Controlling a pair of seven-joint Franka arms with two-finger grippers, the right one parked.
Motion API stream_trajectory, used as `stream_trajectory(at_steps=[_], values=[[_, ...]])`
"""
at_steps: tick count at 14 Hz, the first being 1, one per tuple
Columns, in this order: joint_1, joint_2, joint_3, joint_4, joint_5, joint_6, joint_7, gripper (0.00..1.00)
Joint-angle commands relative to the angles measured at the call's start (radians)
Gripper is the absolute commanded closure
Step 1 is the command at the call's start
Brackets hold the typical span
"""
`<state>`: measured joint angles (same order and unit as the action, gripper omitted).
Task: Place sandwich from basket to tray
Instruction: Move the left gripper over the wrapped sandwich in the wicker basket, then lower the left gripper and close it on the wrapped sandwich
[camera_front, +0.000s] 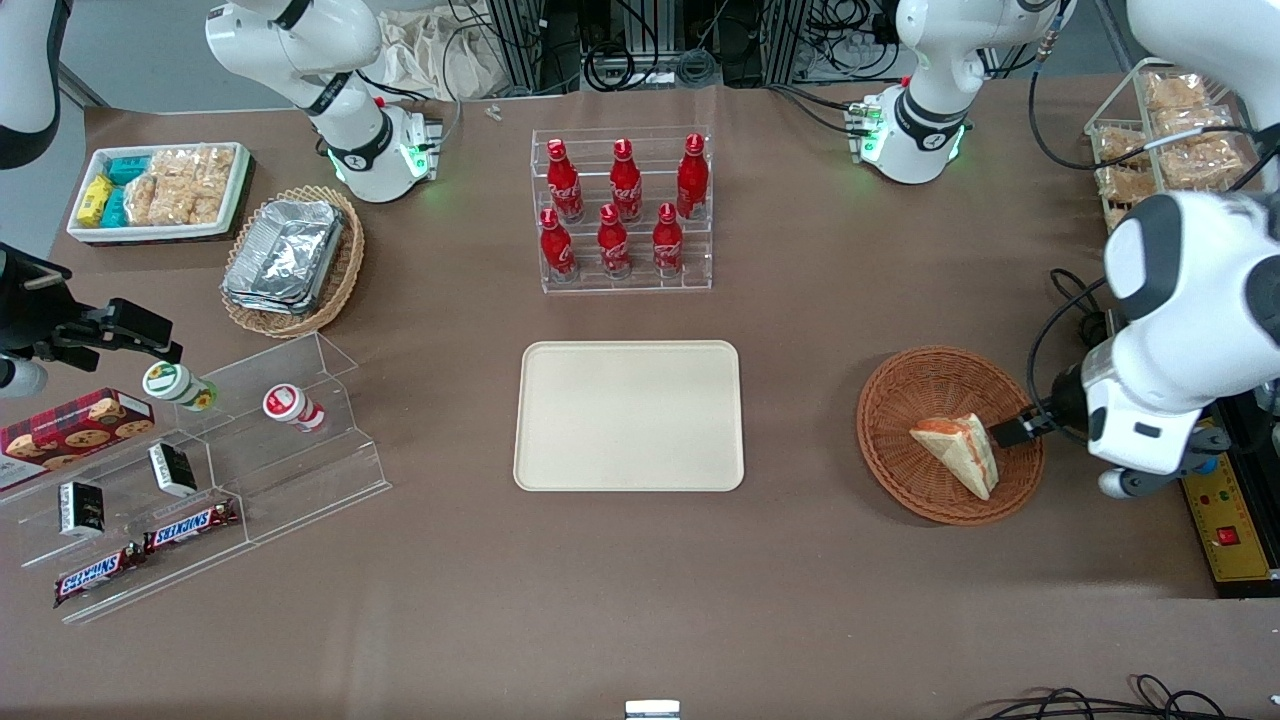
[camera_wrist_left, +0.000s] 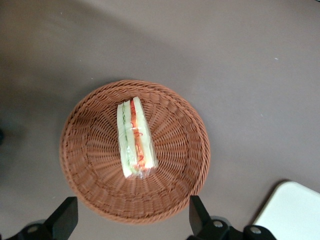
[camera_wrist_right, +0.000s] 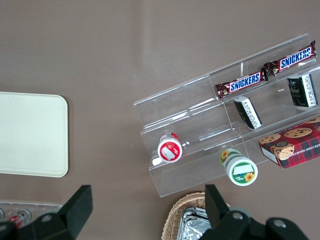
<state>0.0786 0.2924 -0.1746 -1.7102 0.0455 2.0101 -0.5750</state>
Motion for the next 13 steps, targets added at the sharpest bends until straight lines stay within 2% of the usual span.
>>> stream_trajectory(at_steps=[1,5,13], values=[[0.003,-0.009,0.003,-0.095,0.002,0.087,-0.043,0.00],[0.001,0.053,0.004,-0.134,0.011,0.157,-0.129,0.00],[0.003,0.090,0.009,-0.221,0.024,0.229,-0.132,0.00]])
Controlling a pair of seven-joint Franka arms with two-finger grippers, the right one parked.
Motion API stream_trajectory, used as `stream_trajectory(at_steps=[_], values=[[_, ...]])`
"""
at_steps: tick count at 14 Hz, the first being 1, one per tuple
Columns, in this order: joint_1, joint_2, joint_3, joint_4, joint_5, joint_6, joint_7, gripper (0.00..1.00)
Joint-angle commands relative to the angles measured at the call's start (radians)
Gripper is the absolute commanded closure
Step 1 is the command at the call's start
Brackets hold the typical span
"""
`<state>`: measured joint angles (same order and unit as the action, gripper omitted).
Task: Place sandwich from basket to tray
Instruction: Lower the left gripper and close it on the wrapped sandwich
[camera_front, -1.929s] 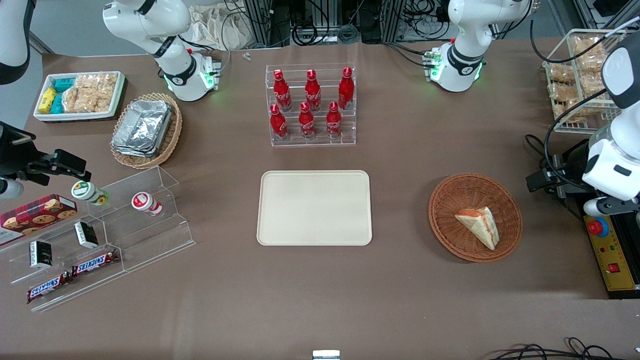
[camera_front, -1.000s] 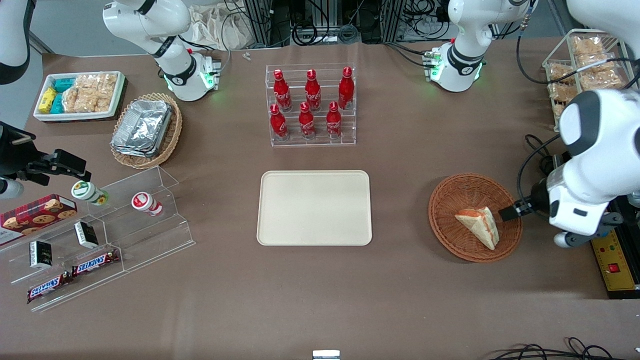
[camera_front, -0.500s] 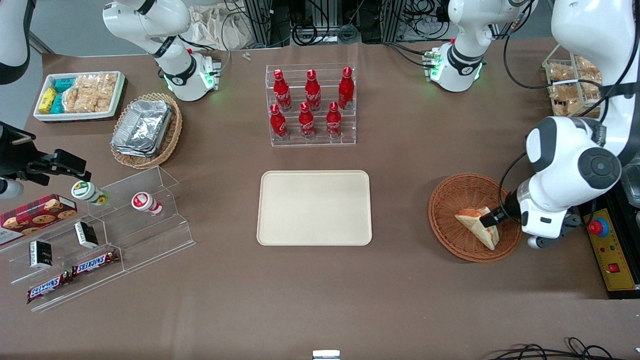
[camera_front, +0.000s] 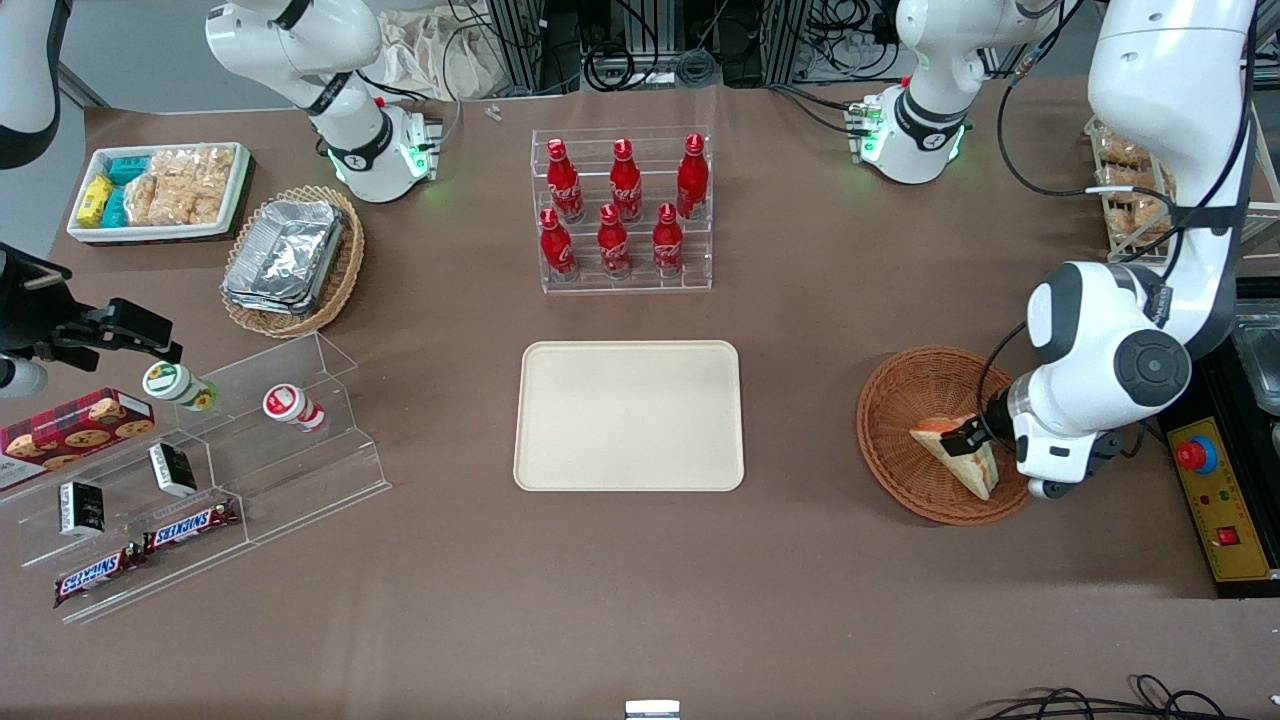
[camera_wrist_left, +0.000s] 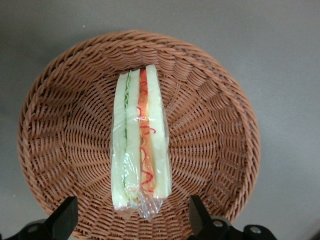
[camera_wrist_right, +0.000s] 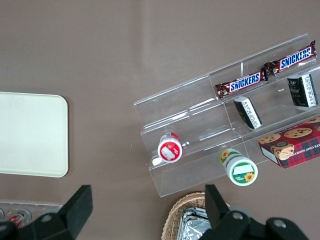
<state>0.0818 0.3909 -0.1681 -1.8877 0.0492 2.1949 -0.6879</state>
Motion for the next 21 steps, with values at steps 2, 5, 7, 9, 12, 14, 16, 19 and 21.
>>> stream_trajectory(at_steps=[2,5,7,9,12,14,16,19,21], values=[[-0.001,-0.007,0.002,-0.059,0.020,0.057,-0.019,0.00],[0.000,0.002,0.016,-0.070,0.023,0.069,-0.016,0.00],[-0.001,0.023,0.022,-0.068,0.046,0.075,-0.018,0.00],[-0.001,0.042,0.022,-0.065,0.047,0.106,-0.019,0.01],[-0.010,0.069,0.022,-0.039,0.047,0.112,-0.080,0.48],[-0.016,0.094,0.019,-0.007,0.050,0.111,-0.111,0.76],[-0.034,0.098,0.019,0.015,0.050,0.102,-0.127,1.00],[-0.036,0.095,0.019,0.039,0.052,0.077,-0.127,1.00],[-0.034,0.086,0.019,0.090,0.052,-0.001,-0.121,1.00]])
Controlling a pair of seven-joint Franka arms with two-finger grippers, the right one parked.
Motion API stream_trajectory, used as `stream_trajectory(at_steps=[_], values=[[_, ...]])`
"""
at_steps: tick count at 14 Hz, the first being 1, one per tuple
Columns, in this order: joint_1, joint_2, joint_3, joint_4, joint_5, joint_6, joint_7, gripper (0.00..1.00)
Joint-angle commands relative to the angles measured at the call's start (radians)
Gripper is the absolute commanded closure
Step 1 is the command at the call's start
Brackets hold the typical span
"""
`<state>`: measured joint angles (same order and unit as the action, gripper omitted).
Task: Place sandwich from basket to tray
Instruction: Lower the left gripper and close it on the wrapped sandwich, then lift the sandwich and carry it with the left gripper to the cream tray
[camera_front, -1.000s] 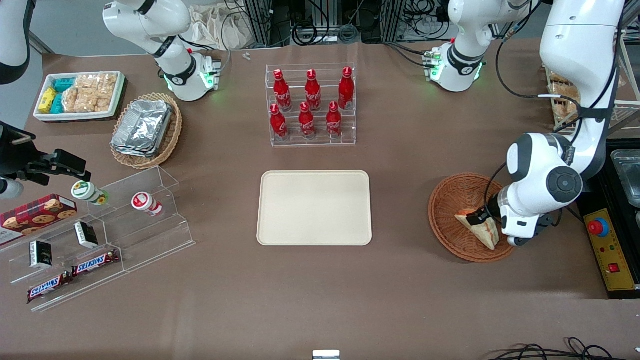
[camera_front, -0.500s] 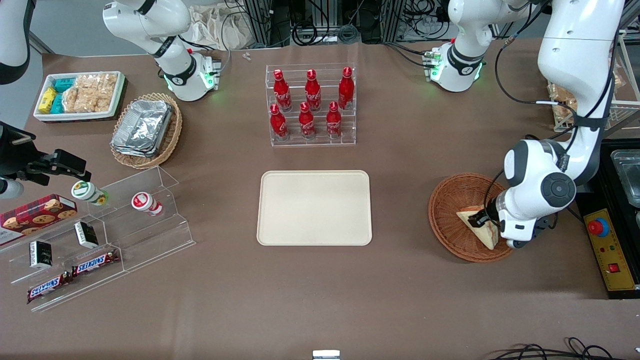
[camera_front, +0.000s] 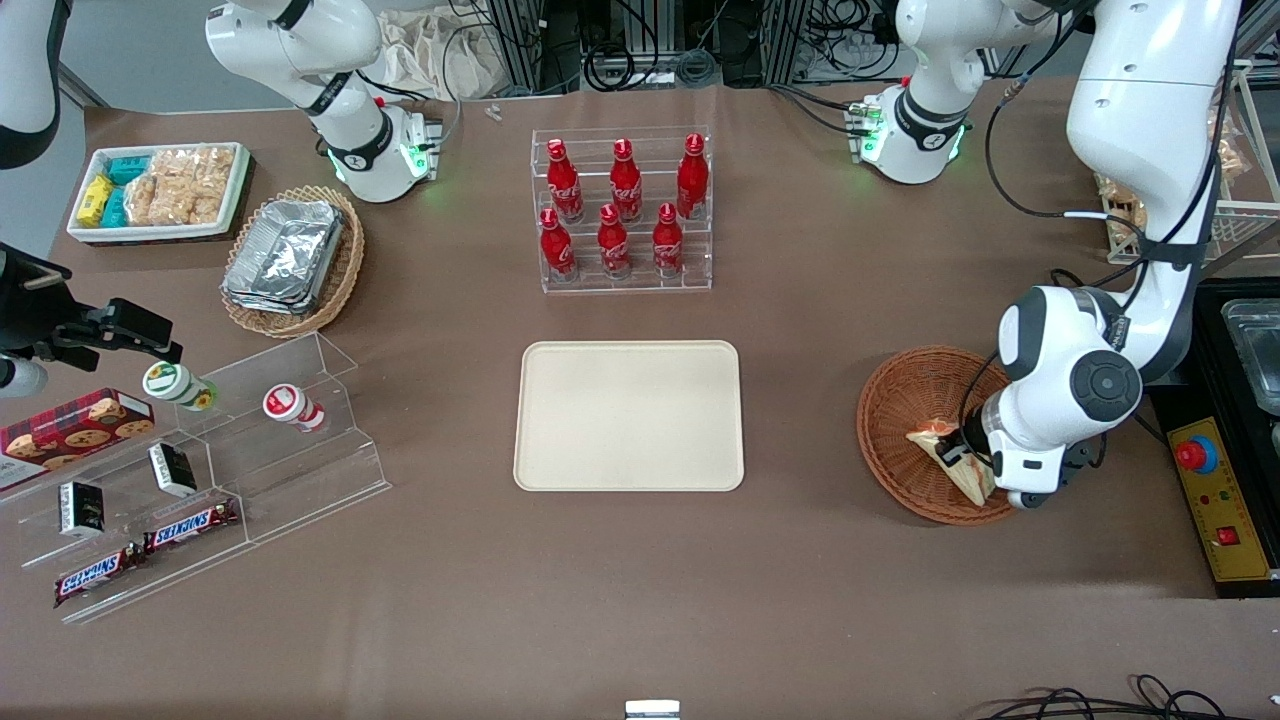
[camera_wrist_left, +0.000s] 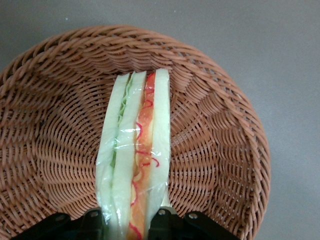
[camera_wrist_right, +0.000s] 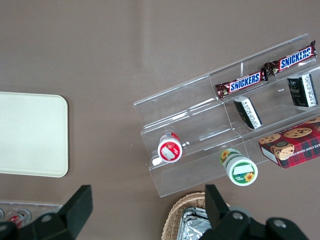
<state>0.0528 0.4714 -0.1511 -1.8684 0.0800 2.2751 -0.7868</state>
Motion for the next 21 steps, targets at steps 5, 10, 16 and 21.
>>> stream_trajectory(at_steps=[5,10,16,21], values=[[-0.005,-0.002,-0.005,0.433,0.006,-0.549,-0.008,1.00],[-0.007,-0.068,-0.076,0.596,-0.067,-0.756,0.006,1.00],[-0.125,-0.025,-0.154,0.618,-0.111,-0.683,0.032,1.00],[-0.289,0.136,-0.153,0.565,-0.105,-0.406,0.139,0.99]])
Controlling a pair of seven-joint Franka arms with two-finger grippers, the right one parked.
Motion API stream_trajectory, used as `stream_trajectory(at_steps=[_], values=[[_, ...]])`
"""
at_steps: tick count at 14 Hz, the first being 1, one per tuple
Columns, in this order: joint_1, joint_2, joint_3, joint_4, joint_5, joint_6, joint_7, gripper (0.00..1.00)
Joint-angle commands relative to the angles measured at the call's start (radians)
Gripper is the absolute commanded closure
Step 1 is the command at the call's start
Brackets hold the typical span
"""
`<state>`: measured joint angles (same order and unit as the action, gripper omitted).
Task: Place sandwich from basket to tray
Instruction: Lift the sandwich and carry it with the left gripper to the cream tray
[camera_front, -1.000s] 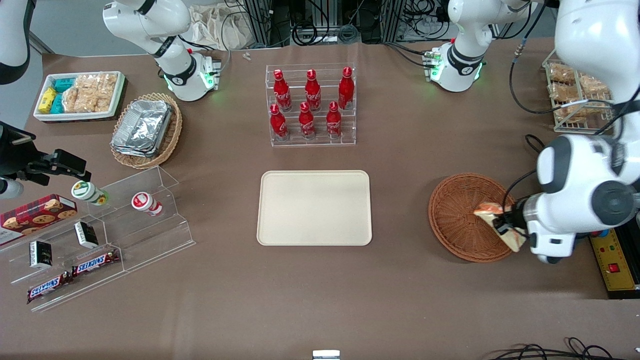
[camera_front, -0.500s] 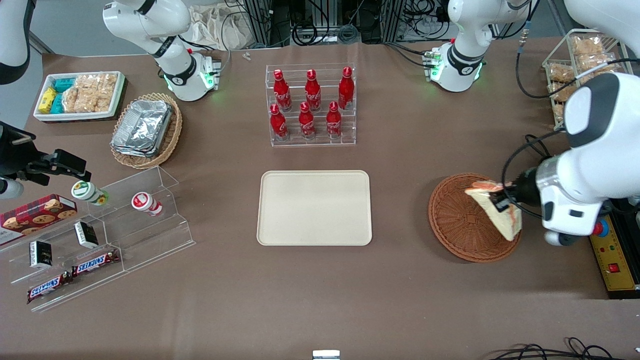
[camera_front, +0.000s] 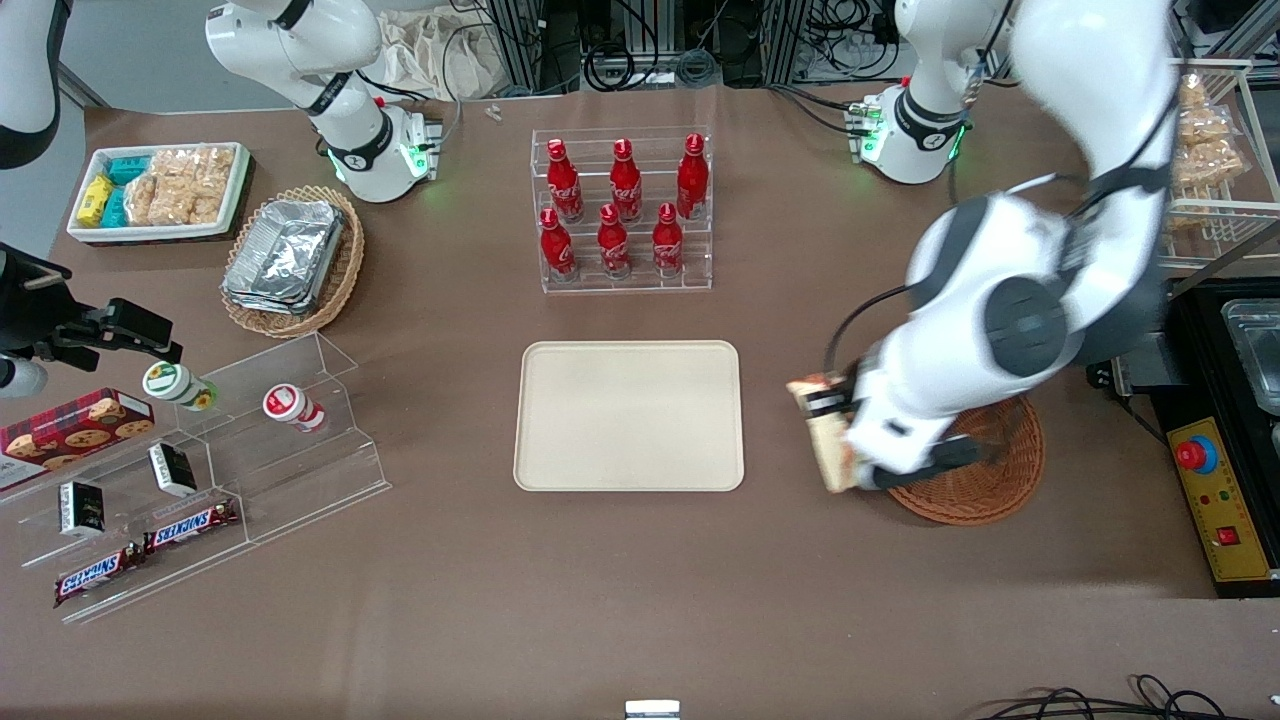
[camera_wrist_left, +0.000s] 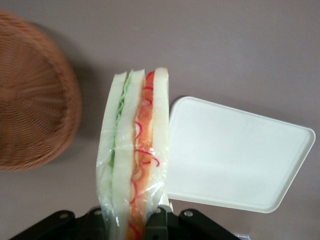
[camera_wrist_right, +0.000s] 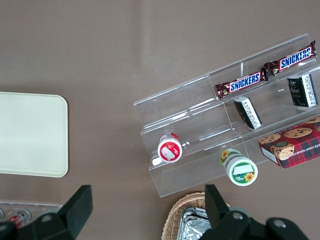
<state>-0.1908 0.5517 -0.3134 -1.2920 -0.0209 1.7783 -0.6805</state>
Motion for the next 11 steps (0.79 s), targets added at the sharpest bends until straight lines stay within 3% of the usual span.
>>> stream_trajectory(at_steps=[1,4,11], values=[[-0.086,0.082,0.011,-0.032,0.002,0.152,0.035,1.00],[-0.159,0.175,0.013,-0.047,0.083,0.242,0.027,1.00],[-0.233,0.274,0.014,-0.088,0.150,0.257,0.016,1.00]])
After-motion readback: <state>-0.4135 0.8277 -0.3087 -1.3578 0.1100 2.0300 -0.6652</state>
